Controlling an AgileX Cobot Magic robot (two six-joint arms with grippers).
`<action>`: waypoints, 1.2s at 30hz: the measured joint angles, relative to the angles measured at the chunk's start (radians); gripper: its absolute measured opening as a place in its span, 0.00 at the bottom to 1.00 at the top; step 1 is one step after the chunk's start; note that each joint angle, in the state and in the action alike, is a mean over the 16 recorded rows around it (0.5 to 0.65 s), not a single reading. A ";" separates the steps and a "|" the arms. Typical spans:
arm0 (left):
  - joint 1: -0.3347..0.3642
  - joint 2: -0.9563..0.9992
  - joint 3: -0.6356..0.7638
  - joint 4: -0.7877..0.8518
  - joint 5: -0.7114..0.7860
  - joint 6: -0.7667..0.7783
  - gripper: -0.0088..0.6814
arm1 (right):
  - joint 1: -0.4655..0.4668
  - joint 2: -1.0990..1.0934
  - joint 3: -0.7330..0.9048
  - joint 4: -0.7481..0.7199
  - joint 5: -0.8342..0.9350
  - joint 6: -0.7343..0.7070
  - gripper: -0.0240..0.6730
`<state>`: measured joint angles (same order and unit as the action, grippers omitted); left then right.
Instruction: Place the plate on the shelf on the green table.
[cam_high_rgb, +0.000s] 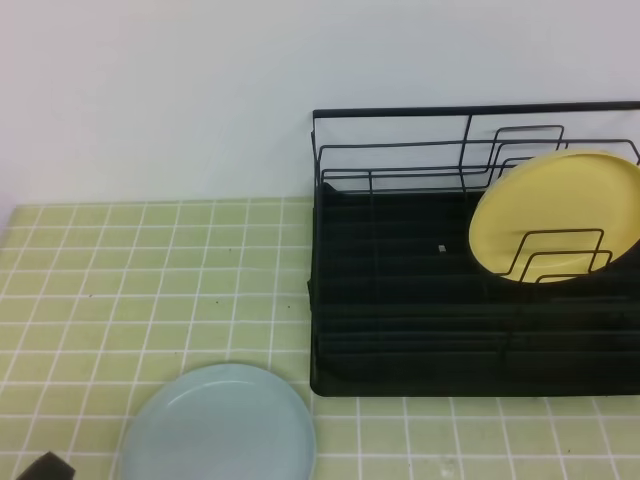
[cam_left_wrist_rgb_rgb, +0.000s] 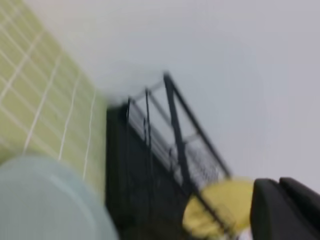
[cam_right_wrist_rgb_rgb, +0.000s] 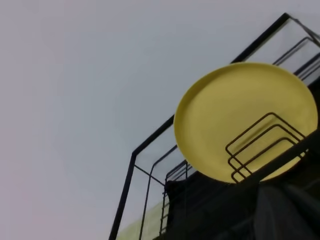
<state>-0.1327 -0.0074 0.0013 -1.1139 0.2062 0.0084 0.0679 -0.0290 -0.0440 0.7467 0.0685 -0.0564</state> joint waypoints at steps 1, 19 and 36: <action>0.000 0.000 -0.008 0.000 0.014 0.023 0.01 | 0.000 0.000 -0.012 0.001 0.006 -0.032 0.03; 0.000 0.149 -0.166 0.158 0.131 0.330 0.01 | 0.000 0.113 -0.217 0.036 0.256 -0.471 0.03; 0.000 0.762 -0.468 0.439 0.260 0.494 0.01 | 0.000 0.564 -0.388 0.092 0.521 -0.625 0.03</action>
<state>-0.1326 0.7549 -0.4665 -0.6745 0.4667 0.5024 0.0679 0.5352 -0.4323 0.8384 0.5893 -0.6810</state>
